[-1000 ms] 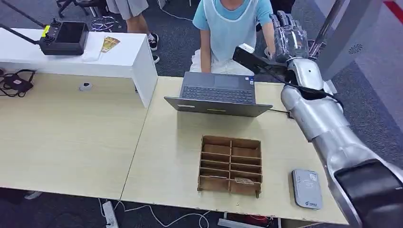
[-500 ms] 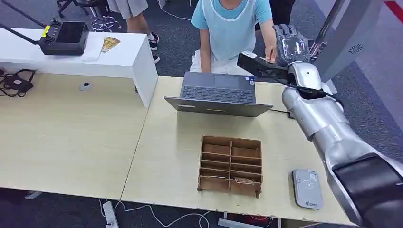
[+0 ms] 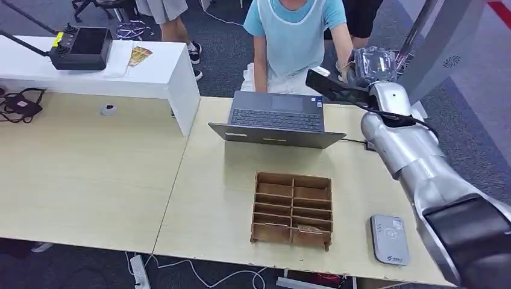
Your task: Pass the card to the sensor for recognition and then transmit it.
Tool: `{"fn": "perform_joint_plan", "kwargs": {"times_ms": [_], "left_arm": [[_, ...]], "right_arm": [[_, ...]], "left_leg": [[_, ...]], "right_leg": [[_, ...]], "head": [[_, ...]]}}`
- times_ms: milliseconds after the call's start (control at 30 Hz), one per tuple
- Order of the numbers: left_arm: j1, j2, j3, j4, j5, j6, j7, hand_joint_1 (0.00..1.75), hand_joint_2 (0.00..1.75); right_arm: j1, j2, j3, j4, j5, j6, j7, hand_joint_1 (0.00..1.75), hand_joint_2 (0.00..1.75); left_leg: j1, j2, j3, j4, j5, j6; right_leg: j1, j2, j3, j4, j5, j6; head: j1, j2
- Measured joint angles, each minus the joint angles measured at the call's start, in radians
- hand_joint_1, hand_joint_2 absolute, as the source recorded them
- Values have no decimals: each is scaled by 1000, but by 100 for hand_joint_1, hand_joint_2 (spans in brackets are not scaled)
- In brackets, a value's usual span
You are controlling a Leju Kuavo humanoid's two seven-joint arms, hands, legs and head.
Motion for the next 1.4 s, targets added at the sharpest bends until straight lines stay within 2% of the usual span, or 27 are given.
{"fn": "perform_joint_plan", "kwargs": {"times_ms": [200,267,367,433,700,800,933,1000,1100,1233,1400], "left_arm": [[0,0,0,0,0,0,0,0,175],[0,0,0,0,0,0,0,0,175],[0,0,0,0,0,0,0,0,175],[0,0,0,0,0,0,0,0,175],[4,1,0,0,0,6,-12,0,175],[6,1,0,0,0,7,-14,0,175],[6,1,0,0,0,12,-14,0,175],[7,1,1,0,0,15,-15,0,175],[12,1,1,0,0,33,-20,0,175],[31,1,4,0,0,50,-23,0,175],[50,1,19,0,0,56,-23,0,175]], "right_arm": [[1,-4,0,0,5,-64,-39,175,175],[7,-4,-8,-3,-29,-95,-48,175,175],[42,-4,-64,-43,-195,-155,-112,175,175],[74,-1,-120,-81,-307,-156,-151,175,175],[178,18,-363,-221,-781,41,-252,175,175],[200,19,-428,-243,-828,62,-266,175,175],[260,19,-532,-295,-1068,116,-280,175,175],[316,14,-587,-328,-1216,186,-272,175,175],[438,-14,-667,-381,-1411,333,-279,175,175],[589,-78,-716,-455,-1491,481,-321,175,175],[763,-155,-737,-574,-1540,589,-347,175,175]], "left_leg": [[0,0,0,0,0,0],[0,0,0,0,0,0],[0,0,0,0,0,0],[0,0,0,0,0,0],[0,-1,0,0,0,0],[0,-1,-1,0,0,0],[0,-1,0,0,0,0],[0,-3,0,0,0,0],[0,-3,-1,0,-1,1],[0,-3,-1,0,-2,3],[0,-1,-1,0,-3,4]], "right_leg": [[0,0,0,0,0,0],[0,0,0,0,0,0],[0,0,0,0,0,0],[0,0,1,0,0,0],[0,-1,0,0,0,0],[0,-2,0,0,0,0],[0,-3,0,-1,0,0],[0,-4,1,-1,-1,0],[0,-5,1,-1,-1,1],[0,-5,1,-2,-2,2],[0,-4,1,-3,-2,2]], "head": [[0,0],[0,0],[0,0],[0,0],[0,0],[0,0],[0,0],[0,0],[0,0],[1,0],[0,0]]}}
